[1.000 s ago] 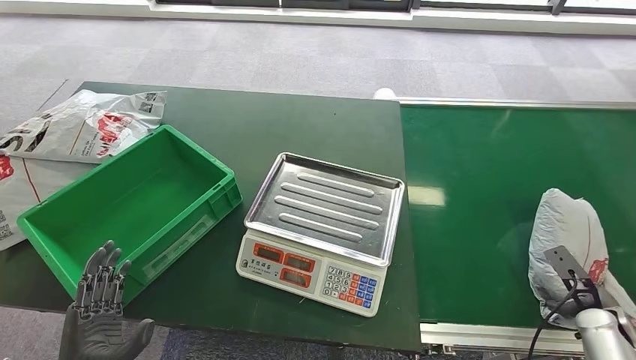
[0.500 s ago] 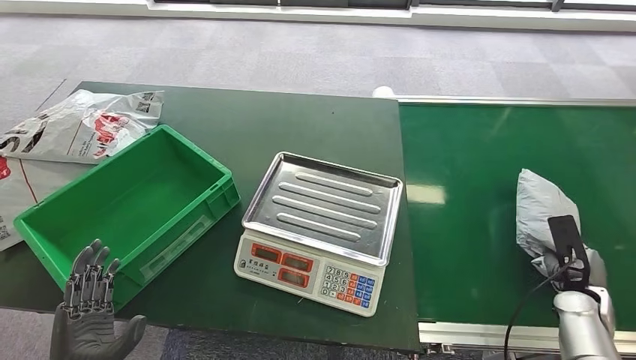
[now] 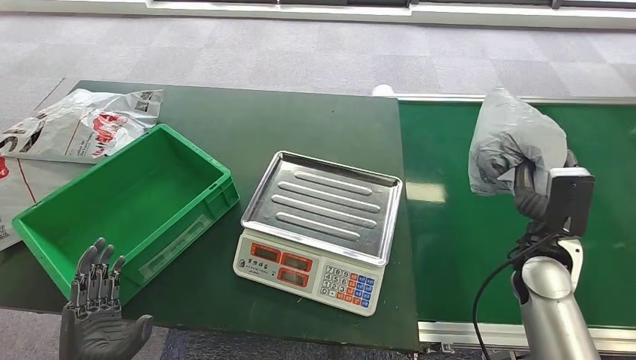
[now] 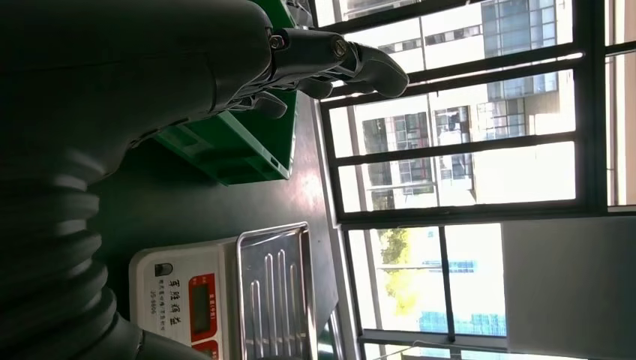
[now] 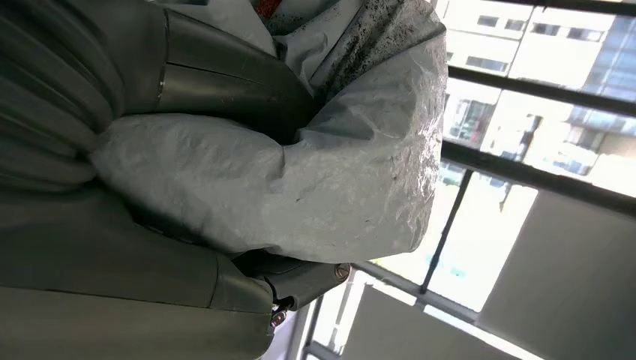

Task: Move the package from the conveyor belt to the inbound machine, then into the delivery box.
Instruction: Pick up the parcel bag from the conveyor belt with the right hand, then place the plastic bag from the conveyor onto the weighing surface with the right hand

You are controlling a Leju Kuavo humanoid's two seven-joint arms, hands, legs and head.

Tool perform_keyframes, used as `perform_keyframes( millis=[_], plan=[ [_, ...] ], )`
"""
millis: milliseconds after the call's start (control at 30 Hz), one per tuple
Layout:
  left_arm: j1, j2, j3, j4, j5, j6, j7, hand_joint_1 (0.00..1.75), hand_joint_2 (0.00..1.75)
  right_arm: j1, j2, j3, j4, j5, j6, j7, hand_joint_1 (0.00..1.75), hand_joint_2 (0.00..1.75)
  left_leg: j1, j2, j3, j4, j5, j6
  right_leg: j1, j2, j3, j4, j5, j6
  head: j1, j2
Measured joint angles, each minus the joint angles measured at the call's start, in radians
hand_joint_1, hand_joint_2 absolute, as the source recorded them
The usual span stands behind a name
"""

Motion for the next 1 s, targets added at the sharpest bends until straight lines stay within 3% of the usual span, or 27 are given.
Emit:
perform_keyframes(
  millis=[233,333,400,633,767,900,1000],
  plan=[
    [0.0,0.014,-0.019,0.005,0.001,0.005,-0.005,0.0,1.75,-0.001,0.0,0.074,-0.084,-0.007,-0.007,0.003,1.75,1.75,0.0,-0.001,0.0,0.0,0.0,0.0,0.0,-0.001,0.0,0.0,0.0,0.0,0.0,0.0],
    [0.0,0.018,-0.024,0.008,0.0,0.01,-0.008,0.0,1.75,-0.011,0.0,0.095,-0.093,0.007,0.032,0.018,1.75,1.75,0.0,-0.001,-0.001,0.0,0.0,0.0,0.0,-0.001,0.0,0.0,0.001,-0.001,0.0,0.0],
    [0.0,0.021,-0.034,0.01,-0.004,0.017,-0.015,0.0,1.75,-0.033,0.006,0.129,-0.094,0.054,0.092,0.075,1.75,1.75,0.0,0.001,-0.001,0.0,0.0,0.0,0.0,0.001,-0.001,0.0,0.001,-0.001,0.0,0.0],
    [-0.014,0.052,-0.095,0.042,-0.009,0.02,-0.018,0.0,1.75,-0.085,0.083,0.327,-0.058,0.268,0.279,0.393,1.75,1.75,0.002,-0.001,-0.001,-0.001,0.003,-0.004,0.002,-0.001,-0.002,0.001,0.001,-0.003,0.0,0.0],
    [-0.035,0.077,-0.13,0.076,0.007,0.022,-0.009,0.0,1.75,-0.106,0.121,0.374,0.016,0.317,0.36,0.459,1.74,1.75,0.002,-0.001,-0.001,-0.001,0.003,-0.004,0.002,-0.001,-0.002,0.001,0.001,-0.003,0.0,0.0],
    [-0.057,0.104,-0.164,0.111,0.035,0.047,-0.007,0.0,1.75,-0.127,0.143,0.385,0.096,0.325,0.39,0.432,0.0,0.0,0.002,-0.001,-0.001,0.0,0.003,-0.004,0.002,-0.001,-0.001,0.001,0.002,-0.003,0.0,0.0],
    [-0.062,0.116,-0.187,0.123,0.043,0.067,-0.002,0.0,1.75,-0.139,0.148,0.39,0.139,0.326,0.398,0.423,0.0,0.0,0.002,-0.001,-0.001,0.0,0.004,-0.004,0.001,-0.001,-0.001,0.001,0.003,-0.003,0.0,0.0]
  ],
)
